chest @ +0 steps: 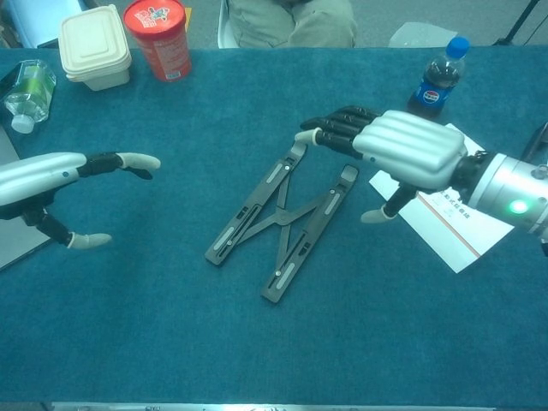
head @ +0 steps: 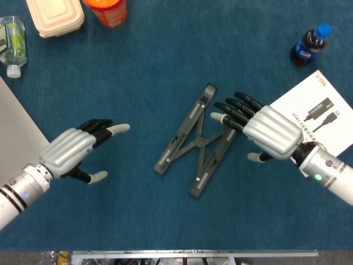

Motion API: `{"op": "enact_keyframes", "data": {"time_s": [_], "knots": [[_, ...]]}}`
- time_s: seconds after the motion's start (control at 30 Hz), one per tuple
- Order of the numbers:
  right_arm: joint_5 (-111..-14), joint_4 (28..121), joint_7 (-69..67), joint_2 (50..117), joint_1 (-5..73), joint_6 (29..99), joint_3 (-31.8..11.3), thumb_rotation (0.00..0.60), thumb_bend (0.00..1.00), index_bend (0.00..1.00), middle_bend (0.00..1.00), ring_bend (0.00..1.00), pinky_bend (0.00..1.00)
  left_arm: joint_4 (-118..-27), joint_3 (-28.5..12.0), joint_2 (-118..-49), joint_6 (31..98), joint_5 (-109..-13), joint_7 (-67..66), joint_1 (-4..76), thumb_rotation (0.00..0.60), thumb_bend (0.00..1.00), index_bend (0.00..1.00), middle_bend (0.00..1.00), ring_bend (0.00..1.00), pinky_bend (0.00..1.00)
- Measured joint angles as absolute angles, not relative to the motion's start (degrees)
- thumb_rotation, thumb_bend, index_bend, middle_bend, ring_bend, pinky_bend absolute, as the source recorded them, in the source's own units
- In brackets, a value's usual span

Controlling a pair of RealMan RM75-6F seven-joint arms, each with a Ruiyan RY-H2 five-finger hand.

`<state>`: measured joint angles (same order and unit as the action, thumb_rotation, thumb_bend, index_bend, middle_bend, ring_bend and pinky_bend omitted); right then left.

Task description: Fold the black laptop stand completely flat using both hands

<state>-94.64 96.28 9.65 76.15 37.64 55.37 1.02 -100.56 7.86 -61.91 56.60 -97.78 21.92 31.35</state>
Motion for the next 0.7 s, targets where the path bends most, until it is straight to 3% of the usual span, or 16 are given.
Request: {"op": "enact_keyframes", "data": {"time_s": [0.33,0.7], "knots": [[-91.83,92.18,13.38,78.02,37.79,52.08,2.04,0.6,0.05,0.0,0.0,0.0,0.0,-99.7,9.15,-60.98,58.55,-97.14,22.46,29.68,0.6,0.27,0.07,0.15,0.06,0.07],[-90.47,85.25,18.31,85.25,39.89,49.44,0.69,0.6,0.05,0.0,0.0,0.0,0.0,-99.02,10.08,-60.35,61.45,-97.81,23.19,27.91,0.6,0.27,0.07,0.15,0.06,0.07]]}}
